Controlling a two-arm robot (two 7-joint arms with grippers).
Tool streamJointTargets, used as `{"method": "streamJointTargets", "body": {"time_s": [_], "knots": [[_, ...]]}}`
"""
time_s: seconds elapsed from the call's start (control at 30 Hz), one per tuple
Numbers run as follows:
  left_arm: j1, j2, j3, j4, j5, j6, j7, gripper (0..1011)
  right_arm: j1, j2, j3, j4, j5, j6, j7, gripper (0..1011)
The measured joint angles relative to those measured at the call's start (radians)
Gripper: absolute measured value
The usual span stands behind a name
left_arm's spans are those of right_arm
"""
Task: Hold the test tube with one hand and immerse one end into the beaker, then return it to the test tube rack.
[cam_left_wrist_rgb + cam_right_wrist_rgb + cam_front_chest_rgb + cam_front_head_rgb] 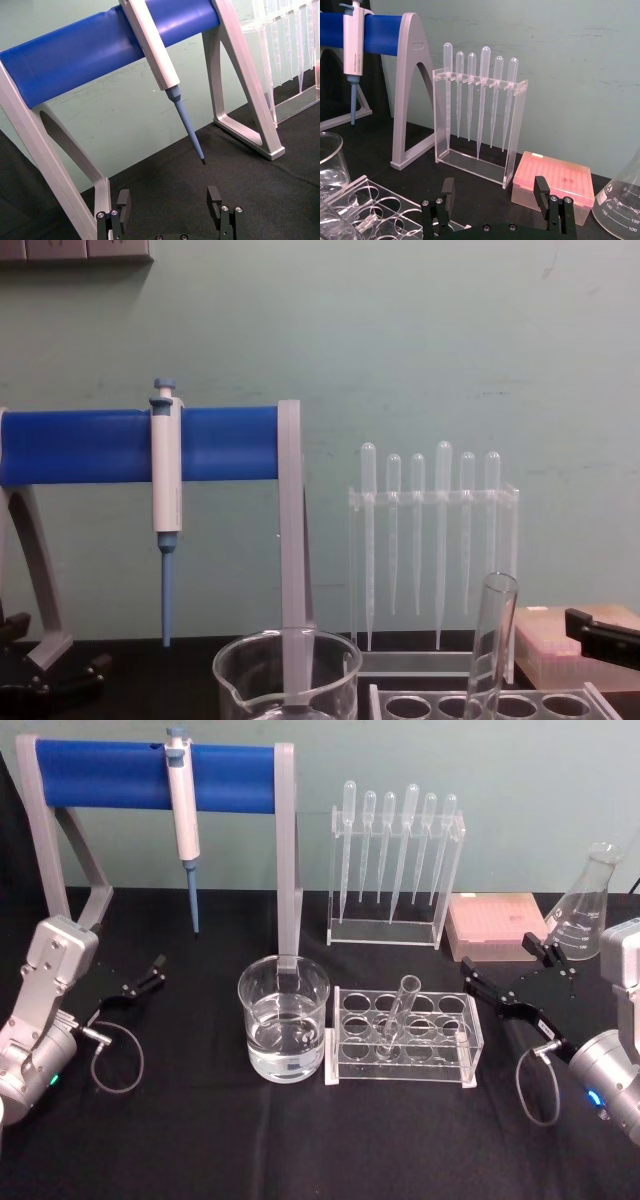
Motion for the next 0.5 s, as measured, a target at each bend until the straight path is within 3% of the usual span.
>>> {"method": "streamJointTargets", "body": {"time_s": [0.5], "knots": [[0.000, 0.000, 0.000, 0.000, 0.000, 0.000, 0.000, 1000, 0.000, 0.000, 0.000, 0.000, 0.000, 0.000, -0.001, 1002]]}}
